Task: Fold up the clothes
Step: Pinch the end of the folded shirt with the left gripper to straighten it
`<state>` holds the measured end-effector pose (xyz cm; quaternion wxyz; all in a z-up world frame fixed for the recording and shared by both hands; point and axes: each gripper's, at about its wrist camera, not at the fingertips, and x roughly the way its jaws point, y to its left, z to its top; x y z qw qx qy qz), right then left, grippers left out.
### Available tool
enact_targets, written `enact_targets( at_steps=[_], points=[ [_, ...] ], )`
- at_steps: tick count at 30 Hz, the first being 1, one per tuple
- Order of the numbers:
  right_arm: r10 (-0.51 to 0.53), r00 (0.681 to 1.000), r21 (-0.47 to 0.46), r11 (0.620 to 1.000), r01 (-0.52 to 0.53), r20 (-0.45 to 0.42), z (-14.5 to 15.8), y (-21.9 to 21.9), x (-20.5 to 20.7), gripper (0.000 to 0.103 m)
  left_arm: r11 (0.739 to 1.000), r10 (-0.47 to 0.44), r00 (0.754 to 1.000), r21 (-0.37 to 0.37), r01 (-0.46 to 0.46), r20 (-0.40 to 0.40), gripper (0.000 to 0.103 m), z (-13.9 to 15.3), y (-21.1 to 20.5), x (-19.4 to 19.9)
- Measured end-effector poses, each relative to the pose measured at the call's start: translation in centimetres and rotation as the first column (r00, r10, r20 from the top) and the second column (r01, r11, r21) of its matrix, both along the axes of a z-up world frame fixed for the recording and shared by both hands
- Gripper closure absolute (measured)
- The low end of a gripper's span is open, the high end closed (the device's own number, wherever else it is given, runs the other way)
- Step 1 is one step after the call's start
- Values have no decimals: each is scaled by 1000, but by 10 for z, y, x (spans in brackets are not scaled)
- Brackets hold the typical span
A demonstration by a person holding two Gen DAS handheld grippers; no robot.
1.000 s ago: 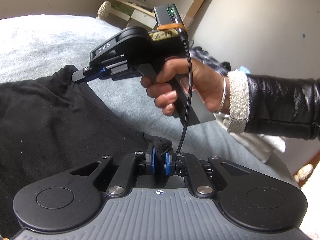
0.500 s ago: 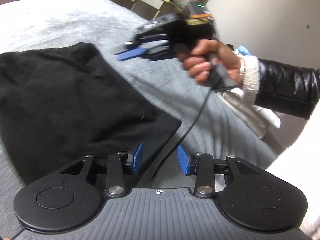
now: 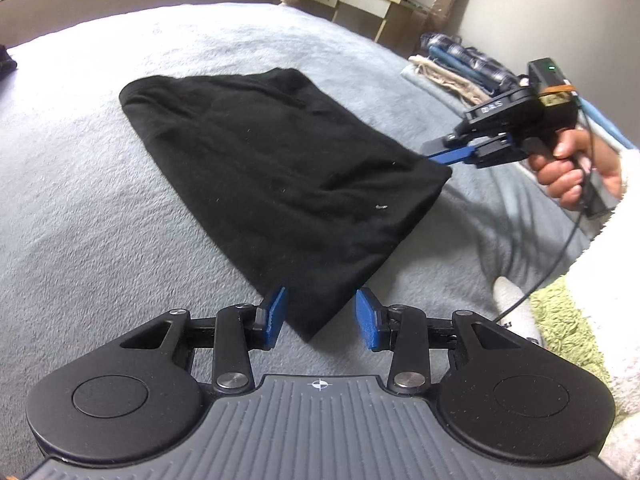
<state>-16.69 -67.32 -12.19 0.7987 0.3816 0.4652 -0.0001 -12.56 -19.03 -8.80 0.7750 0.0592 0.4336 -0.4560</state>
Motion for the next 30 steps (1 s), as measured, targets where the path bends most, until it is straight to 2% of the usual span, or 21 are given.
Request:
enact_targets(
  at_steps=[3,6,8,13,18,23,26,28,30],
  points=[
    [-1,1000,0,1000,1,-5,3,3,-10,81,996,79,992,-38,-84,-102,65,-6,10,12],
    [5,1000,-1,1000,-5,-16,3,5,-14,81,980,161,951,-69,-185,-262,65,-16,22,31],
    [12,1000,-2,1000,-12,-20,2,6,-14,81,973,191,925,-61,-223,-329,66,-23,24,38],
    [39,999,-3,999,-39,-5,6,8,-13,81,969,205,907,-51,-240,-369,66,-29,18,40],
    [29,999,16,999,-29,18,8,2,-14,81,970,213,900,-32,-243,-381,67,-32,10,40],
    [131,991,-50,990,-130,14,2,20,-10,81,966,236,889,-6,-259,-393,68,-34,6,42],
    [198,980,-166,967,-194,5,2,35,-6,99,964,248,884,11,-265,-396,74,-36,4,42],
    [211,977,-202,958,-202,25,4,38,-6,99,966,249,890,26,-258,-381,88,-36,2,40],
    [207,978,-234,951,-200,5,-2,36,-6,100,969,241,901,34,-245,-362,91,-36,1,37]
  ],
)
